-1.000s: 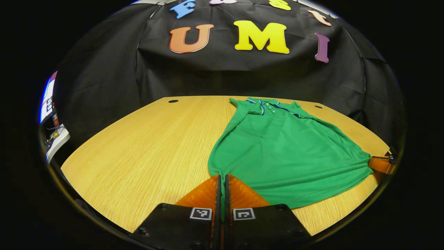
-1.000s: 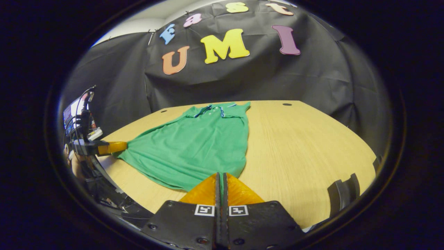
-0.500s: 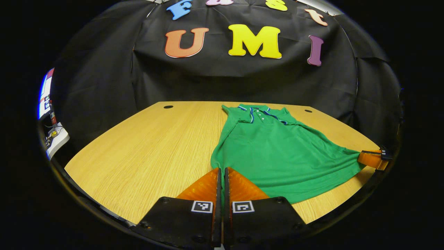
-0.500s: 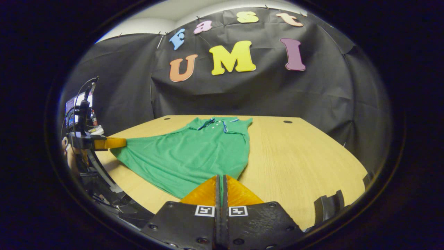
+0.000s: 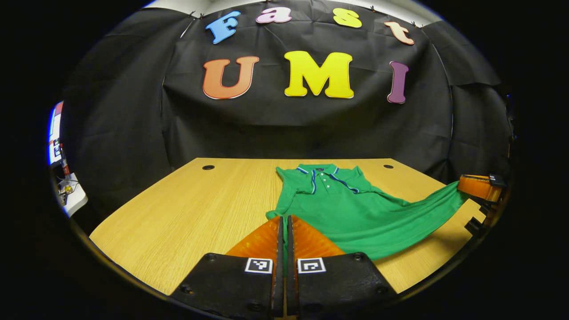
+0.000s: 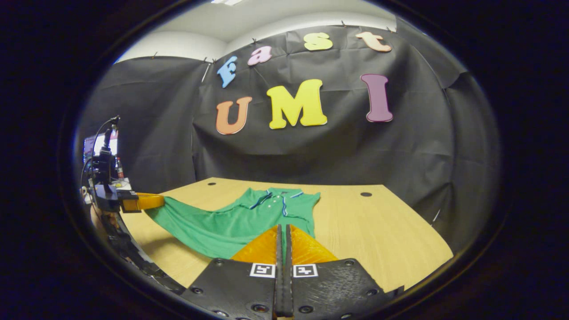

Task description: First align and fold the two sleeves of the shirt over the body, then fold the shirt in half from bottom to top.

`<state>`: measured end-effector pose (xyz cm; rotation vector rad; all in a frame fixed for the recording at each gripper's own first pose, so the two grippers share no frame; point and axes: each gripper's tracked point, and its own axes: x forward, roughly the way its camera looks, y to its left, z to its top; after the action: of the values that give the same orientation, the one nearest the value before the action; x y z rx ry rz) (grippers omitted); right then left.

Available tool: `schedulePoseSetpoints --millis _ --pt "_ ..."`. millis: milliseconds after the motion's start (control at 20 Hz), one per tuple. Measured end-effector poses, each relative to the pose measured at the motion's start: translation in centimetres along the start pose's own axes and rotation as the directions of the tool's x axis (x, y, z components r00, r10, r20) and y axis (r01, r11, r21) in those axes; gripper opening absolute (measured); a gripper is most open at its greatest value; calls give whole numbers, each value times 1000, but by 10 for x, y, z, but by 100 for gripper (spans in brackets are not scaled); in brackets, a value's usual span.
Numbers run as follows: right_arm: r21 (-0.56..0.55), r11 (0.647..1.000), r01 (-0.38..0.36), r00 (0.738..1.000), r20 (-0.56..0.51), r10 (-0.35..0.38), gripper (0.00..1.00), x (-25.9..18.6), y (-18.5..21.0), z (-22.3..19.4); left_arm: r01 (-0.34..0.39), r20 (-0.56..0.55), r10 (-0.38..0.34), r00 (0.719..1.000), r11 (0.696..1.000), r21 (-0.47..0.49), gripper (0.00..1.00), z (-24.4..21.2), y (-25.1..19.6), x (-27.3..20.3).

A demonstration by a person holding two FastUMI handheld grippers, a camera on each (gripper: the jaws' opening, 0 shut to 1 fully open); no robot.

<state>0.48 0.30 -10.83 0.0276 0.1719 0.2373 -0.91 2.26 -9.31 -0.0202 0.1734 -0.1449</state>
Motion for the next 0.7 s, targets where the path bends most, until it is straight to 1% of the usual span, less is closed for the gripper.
schedulePoseSetpoints --millis 200,300,450,500,550,650,700 --pt "20 1000 -3 1000 -9 3 0 43 -5 18 -13 24 12 1000 999 31 8 24 5 38" --pt "9 1000 26 1000 7 -26 0 67 -17 33 -20 28 19 999 999 37 8 34 7 64" --pt "-3 999 46 999 21 -46 0 105 -26 55 -6 23 5 1000 999 46 8 46 2 105" --pt "-22 999 50 998 36 -49 0 118 -27 65 -1 26 0 1000 999 49 8 51 0 120" --pt "-44 997 69 996 54 -67 0 132 -33 74 -1 27 -1 1000 998 56 8 56 1 136" --pt "-68 992 111 992 74 -106 0 162 -42 87 -17 40 13 999 996 93 8 70 2 170" --pt "-60 991 117 991 75 -112 0 177 -43 93 -35 69 27 997 993 114 8 82 4 185"
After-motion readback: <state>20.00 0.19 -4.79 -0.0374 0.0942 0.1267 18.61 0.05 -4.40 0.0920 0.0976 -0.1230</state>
